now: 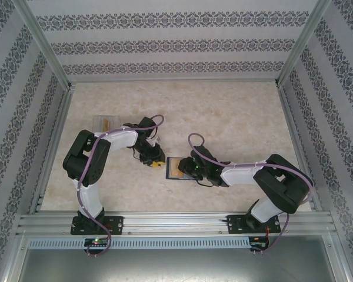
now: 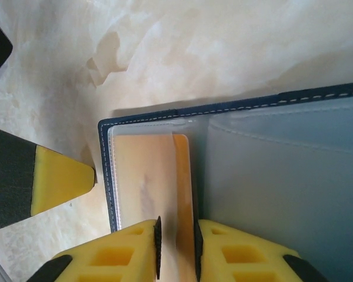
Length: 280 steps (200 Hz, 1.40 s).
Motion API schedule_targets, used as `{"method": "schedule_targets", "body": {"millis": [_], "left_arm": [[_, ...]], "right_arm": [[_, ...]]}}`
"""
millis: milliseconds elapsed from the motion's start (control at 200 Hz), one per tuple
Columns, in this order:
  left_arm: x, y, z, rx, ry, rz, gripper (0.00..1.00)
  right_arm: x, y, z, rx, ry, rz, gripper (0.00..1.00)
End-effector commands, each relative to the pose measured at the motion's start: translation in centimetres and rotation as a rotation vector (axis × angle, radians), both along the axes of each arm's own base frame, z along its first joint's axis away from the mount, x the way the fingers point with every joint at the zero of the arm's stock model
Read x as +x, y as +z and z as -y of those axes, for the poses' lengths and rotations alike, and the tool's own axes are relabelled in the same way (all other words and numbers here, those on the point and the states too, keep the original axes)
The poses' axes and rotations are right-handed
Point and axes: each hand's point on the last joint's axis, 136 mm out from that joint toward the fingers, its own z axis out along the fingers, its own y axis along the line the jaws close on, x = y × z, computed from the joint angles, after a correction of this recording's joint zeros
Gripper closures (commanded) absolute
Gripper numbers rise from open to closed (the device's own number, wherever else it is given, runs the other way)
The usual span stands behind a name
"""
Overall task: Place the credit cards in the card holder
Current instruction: Insert the credit card into the card slot.
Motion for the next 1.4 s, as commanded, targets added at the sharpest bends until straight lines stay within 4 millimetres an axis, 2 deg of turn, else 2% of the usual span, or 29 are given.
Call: {"method": "schedule_targets", "body": {"millis": [0, 65, 300, 555, 749, 829, 1099, 1259, 1394], "left_arm": [[-1.4, -1.0, 1.1, -0.029, -0.022, -0.05, 0.75], [-1.4, -1.0, 1.2, -0.029, -0.024, -0.049, 0.75], [-1.6, -1.1, 1.2, -0.032, -0.026, -0.052, 0.75], [-1.5, -0.9, 1.4, -0.05, -0.023, -0.049, 0.76], [-1.4, -0.5, 1.3, -0.045, -0.034, -0.038, 0.75], [-1.4, -0.5, 1.3, -0.043, -0.037, -0.034, 0.75], [-2.1, -0.9, 1.1, -0.057, -0.043, -0.042, 0.73], [-2.4, -0.8, 1.3, -0.076, -0.056, -0.038, 0.65], [-2.0, -0.6, 1.4, -0.084, -0.047, -0.022, 0.59]], "right_arm": [[0.3, 0.5, -0.9, -0.012, 0.02, 0.025, 0.77], [0.4, 0.7, -1.5, -0.003, 0.025, 0.025, 0.8], [0.4, 0.7, -2.7, 0.02, 0.027, 0.015, 0.81], [0.3, 0.5, -2.8, 0.022, 0.018, 0.002, 0.8], [-0.3, 1.5, 0.0, -0.074, -0.012, 0.056, 0.76], [-0.6, 1.9, 0.8, -0.108, 0.002, 0.071, 0.7], [-1.9, 1.8, 2.4, -0.174, 0.056, 0.079, 0.71], [-2.6, 1.7, 5.2, -0.319, 0.055, 0.081, 0.71], [-2.3, 2.7, 7.3, -0.455, 0.061, 0.111, 0.53]]}}
